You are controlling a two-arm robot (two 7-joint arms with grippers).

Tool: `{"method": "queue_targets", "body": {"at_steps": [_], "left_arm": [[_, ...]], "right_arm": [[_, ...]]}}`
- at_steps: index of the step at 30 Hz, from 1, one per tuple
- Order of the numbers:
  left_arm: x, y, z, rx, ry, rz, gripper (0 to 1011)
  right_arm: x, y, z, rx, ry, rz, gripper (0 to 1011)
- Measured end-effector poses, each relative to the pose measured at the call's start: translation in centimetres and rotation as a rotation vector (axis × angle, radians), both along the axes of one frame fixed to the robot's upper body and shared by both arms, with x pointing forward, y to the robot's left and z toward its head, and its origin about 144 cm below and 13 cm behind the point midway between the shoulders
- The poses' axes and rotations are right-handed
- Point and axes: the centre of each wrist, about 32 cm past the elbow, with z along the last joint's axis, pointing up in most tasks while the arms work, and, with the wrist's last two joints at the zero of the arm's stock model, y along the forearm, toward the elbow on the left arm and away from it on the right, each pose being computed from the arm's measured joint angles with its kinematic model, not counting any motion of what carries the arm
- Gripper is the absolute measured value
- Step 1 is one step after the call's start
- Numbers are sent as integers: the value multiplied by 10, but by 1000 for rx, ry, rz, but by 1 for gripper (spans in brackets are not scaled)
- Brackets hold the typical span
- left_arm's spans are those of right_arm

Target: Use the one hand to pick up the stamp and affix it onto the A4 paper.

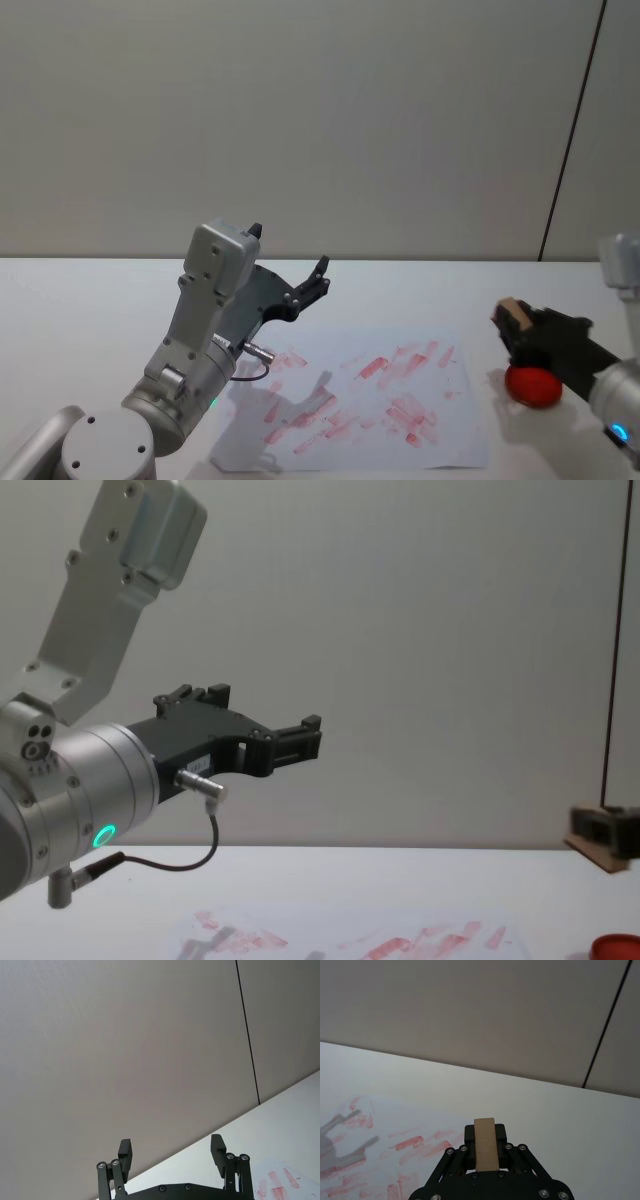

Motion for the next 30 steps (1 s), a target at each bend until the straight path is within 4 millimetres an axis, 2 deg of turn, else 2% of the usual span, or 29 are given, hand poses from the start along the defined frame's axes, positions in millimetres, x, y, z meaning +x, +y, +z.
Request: {"method": "queue_targets", "body": {"at_steps": [10,30], "left_arm": [[0,0,0,0,0,0,1003],[0,0,0,0,0,0,1003]], "right_arm": [[-6,-11,-3,-42,25,-36,220],[3,-16,-23,-132,97,-64,220]]}}
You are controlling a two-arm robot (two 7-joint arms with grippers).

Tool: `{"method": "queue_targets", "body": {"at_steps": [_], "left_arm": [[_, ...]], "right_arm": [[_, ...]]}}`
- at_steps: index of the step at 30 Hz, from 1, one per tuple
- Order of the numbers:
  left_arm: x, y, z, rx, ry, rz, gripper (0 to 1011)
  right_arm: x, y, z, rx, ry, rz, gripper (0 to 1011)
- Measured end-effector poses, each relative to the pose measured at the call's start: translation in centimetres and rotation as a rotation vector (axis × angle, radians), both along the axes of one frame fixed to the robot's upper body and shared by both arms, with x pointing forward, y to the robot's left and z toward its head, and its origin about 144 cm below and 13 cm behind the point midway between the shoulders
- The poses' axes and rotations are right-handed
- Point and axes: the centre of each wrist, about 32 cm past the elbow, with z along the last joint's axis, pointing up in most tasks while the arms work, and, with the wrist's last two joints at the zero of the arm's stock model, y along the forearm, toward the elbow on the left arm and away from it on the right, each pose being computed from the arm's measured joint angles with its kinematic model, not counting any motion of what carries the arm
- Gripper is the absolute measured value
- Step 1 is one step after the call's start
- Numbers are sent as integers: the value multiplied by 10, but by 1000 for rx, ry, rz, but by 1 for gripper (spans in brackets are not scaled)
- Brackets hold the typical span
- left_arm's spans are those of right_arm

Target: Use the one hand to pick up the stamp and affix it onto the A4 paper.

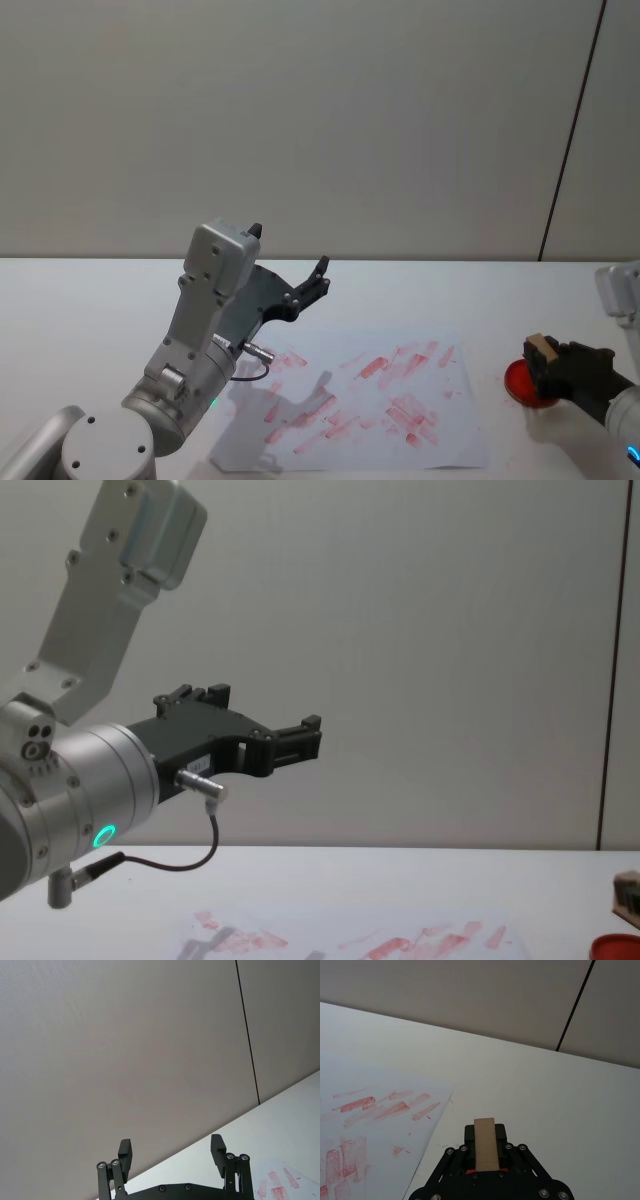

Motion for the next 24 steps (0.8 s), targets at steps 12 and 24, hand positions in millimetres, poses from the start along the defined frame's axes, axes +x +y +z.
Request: {"method": "queue_targets", "body": {"at_steps": [12,24], "left_arm": [[0,0,0,0,0,0,1002],[0,0,0,0,0,0,1002]], "right_arm": [[3,-1,-7,-21,22,-9,349],[4,-2,-10,-30,31,-12,754]]}}
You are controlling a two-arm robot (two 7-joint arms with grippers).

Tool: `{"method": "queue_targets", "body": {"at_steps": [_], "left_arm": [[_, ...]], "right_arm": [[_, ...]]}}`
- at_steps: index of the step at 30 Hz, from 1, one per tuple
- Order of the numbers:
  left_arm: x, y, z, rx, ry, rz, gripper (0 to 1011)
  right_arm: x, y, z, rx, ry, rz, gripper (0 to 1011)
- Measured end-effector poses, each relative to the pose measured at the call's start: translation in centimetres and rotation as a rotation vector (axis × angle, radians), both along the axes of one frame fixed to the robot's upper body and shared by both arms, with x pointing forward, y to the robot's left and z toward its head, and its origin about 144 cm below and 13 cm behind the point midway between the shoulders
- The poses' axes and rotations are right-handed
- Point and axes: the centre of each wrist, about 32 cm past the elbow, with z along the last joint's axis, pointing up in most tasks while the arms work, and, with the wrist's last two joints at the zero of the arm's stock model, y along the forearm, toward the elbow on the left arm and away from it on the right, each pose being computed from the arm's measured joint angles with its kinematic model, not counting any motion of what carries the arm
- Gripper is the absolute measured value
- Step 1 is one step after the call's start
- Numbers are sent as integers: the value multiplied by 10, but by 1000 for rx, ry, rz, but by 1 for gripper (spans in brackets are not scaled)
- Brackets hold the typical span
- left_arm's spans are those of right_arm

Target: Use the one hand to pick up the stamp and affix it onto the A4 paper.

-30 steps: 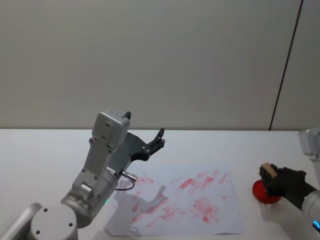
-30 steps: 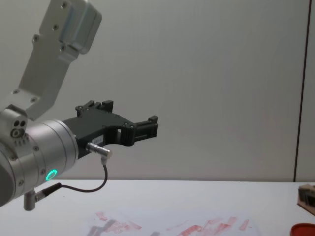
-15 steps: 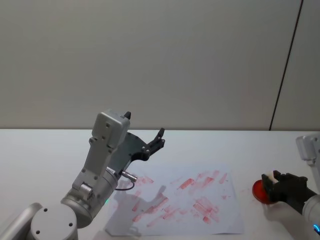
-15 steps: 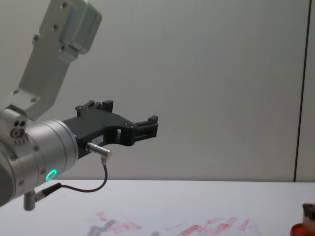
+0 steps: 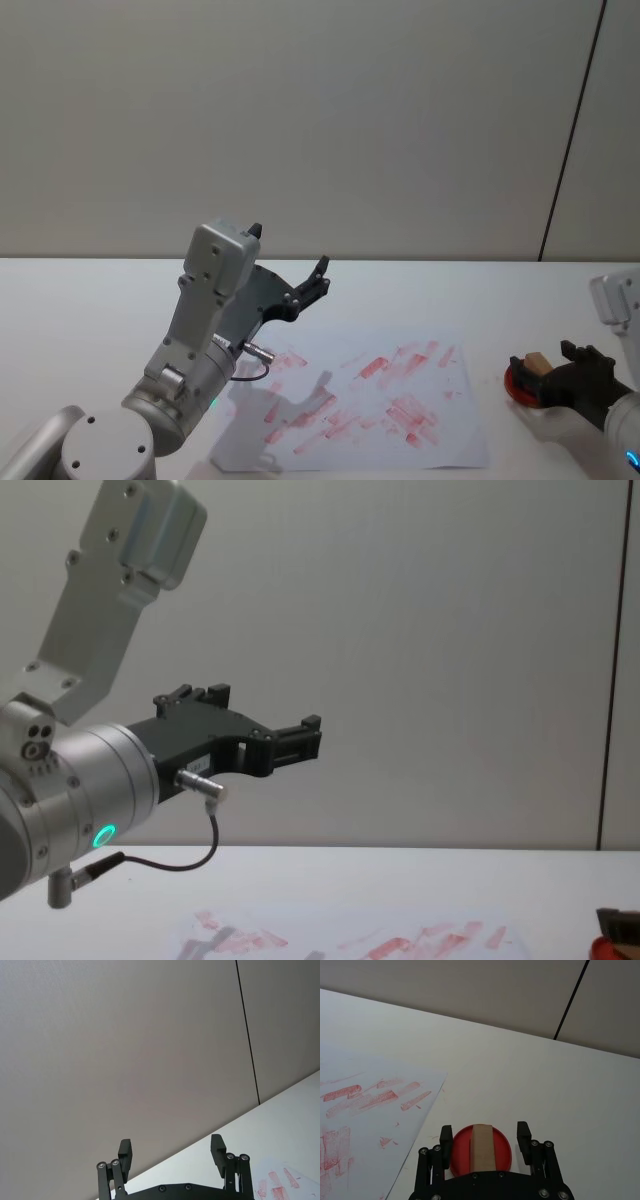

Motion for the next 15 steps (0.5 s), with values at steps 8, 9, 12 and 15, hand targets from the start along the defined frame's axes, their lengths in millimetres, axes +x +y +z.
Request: {"method": "queue_targets", "body": {"at_steps": [8,9,12,15], "left_arm": [[0,0,0,0,0,0,1003],[0,0,0,0,0,0,1002],[0,0,0,0,0,0,1002],[0,0,0,0,0,0,1002]], "right_arm": [[0,0,-1,-2,3,-1,992],[0,0,-1,-2,3,-1,992],[0,0,-1,-2,3,-1,1001],[0,0,-1,-2,3,-1,1001]]}}
